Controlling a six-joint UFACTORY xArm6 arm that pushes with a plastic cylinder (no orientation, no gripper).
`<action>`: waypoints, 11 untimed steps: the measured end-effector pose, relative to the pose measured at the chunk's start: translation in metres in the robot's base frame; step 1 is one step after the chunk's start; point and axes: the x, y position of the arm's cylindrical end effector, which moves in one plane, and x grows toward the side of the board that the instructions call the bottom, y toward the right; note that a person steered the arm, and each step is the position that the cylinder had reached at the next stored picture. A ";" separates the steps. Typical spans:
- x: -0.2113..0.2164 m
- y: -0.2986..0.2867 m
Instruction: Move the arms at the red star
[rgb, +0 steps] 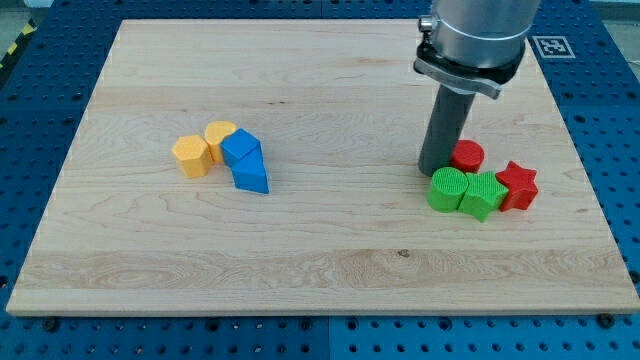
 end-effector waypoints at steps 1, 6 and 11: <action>-0.017 -0.005; 0.091 0.155; 0.070 0.095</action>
